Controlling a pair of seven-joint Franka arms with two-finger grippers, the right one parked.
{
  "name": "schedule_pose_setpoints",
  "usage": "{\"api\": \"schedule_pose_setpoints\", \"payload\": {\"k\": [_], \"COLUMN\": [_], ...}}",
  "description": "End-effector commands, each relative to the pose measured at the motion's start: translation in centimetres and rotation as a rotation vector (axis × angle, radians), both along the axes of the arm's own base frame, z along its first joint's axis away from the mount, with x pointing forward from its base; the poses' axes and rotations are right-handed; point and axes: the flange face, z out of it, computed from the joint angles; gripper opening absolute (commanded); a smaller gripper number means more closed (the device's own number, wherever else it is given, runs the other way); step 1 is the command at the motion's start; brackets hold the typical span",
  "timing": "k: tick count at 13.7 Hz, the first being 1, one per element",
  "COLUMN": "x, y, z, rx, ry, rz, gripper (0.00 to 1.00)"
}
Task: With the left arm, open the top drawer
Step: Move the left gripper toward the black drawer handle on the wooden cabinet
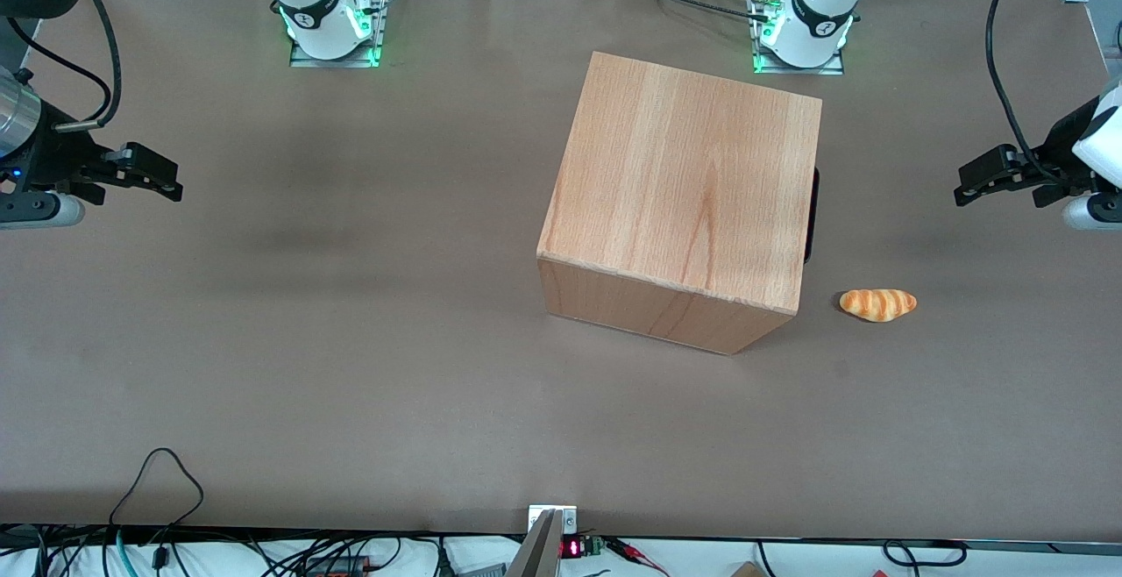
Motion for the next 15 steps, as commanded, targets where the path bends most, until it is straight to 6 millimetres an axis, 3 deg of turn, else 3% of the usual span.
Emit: {"api": "schedule_pose_setpoints", "payload": {"k": [1, 8, 10, 15], "x": [-0.6, 0.4, 1.8, 2.5], "y": [0.0, -0.8, -2.2, -2.5], "z": [0.5, -1.7, -6.3, -8.7], "rx": [-0.014, -0.045, -0.045, -0.054], "ry": [0.004, 0.044, 0.136, 0.19], "rz": [-0.015, -0.013, -0.032, -0.052], "gripper": [1.0, 1.0, 1.0, 1.0]}}
